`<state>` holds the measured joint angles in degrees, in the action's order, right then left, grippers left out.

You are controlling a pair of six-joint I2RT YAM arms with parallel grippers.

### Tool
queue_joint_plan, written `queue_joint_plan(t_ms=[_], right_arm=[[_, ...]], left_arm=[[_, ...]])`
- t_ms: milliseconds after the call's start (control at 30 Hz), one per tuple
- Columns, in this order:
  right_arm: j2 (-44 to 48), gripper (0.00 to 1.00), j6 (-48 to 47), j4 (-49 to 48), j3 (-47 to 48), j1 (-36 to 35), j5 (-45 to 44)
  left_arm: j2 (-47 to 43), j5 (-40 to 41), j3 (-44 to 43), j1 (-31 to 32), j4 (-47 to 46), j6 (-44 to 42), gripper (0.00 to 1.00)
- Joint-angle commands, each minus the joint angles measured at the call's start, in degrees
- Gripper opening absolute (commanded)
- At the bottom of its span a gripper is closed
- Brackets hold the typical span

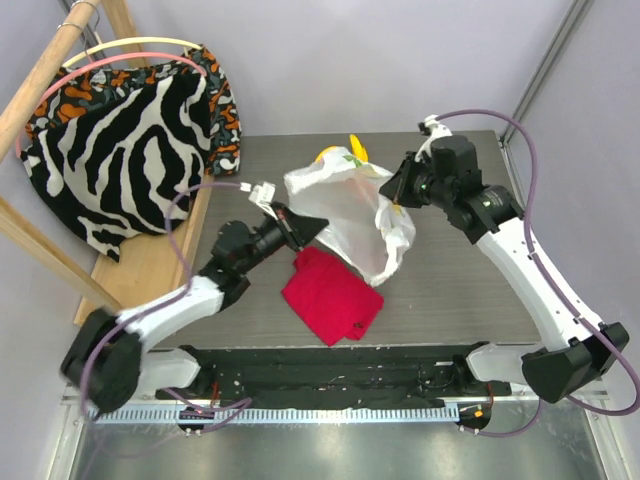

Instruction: Place the fruits into the plastic bag

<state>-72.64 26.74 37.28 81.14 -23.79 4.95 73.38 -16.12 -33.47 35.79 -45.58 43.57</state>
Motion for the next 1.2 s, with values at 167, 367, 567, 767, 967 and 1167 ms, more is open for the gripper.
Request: queue_joint_plan(t_ms=[167, 367, 567, 767, 967, 1167], right_arm=[[-3.38, 0.01, -0.55, -7.12, 8.77, -11.44, -0.30], [-8.82, 0.01, 2.26, -13.46, 7.89, -11.63, 2.69], [-19.46, 0.01, 2.79, -17.06, 7.54, -11.54, 6.20], [-23.76, 0.13, 0.77, -21.63, 5.78, -11.63, 6.30], [-26.32, 0.50, -1.43, -21.81, 4.73, -11.54, 6.56], [-23.69, 0.71, -3.10, -22.42, 2.54, -11.54, 4.81]], left_arm=[[-26.52, 15.67, -22.32, -1.25, 61.60, -23.70, 0.00], [-29.70, 22.97, -33.84, -1.34, 79.57, -25.90, 0.00], [-23.03, 25.78, -41.84, -1.51, 90.40, -29.59, 0.00], [-16.79, 28.34, -43.43, -6.33, 91.46, -31.88, 0.00], [-10.11, 26.06, -46.24, -14.59, 91.29, -33.64, 0.00], [-8.44, 20.62, -46.77, -24.25, 88.30, -33.55, 0.00]])
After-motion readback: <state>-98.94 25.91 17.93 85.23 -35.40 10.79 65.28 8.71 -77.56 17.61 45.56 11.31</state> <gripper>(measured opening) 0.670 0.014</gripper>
